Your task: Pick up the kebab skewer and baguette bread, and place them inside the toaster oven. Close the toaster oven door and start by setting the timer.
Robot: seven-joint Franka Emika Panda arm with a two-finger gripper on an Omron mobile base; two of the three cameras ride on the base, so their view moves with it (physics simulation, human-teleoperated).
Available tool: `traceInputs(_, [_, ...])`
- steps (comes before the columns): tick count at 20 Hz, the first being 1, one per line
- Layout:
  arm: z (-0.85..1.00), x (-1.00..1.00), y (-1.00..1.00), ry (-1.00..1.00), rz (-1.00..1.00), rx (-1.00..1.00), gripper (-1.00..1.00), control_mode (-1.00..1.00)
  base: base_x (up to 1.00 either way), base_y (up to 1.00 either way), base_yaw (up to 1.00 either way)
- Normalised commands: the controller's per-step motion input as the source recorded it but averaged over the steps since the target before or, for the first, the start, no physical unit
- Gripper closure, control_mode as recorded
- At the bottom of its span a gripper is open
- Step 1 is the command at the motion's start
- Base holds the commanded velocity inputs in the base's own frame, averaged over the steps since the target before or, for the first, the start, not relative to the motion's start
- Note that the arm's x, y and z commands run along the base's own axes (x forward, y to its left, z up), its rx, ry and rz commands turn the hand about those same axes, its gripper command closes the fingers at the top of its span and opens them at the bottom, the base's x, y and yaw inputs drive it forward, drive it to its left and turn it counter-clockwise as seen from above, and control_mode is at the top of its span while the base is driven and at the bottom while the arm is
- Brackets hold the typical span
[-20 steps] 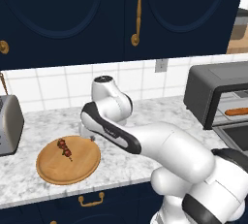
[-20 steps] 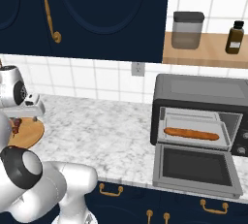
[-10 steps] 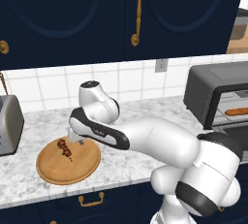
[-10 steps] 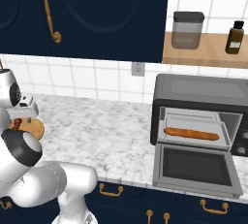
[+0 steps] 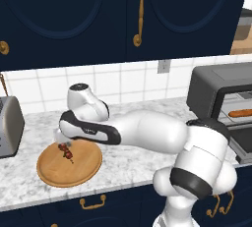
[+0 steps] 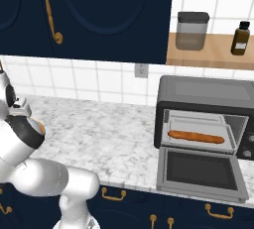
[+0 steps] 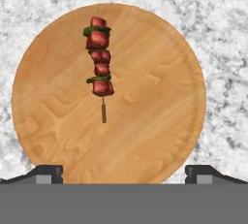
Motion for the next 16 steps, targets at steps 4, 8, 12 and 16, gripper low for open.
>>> traceInputs(4, [0.0, 0.04, 0.23, 0.02, 0.0, 0.05, -1.0, -1.0, 0.0, 0.0, 0.0])
traceInputs(8, [-0.15, 0.02, 0.09, 0.01, 0.0, 0.01, -1.0, -1.0, 0.0, 0.0, 0.0])
traceInputs(12, [-0.43, 0.15, 0.19, -0.01, 0.0, 0.0, -1.0, -1.0, 0.0, 0.0, 0.0])
traceInputs(16, [-0.35, 0.08, 0.18, 0.0, 0.0, 0.0, -1.0, -1.0, 0.0, 0.0, 0.0])
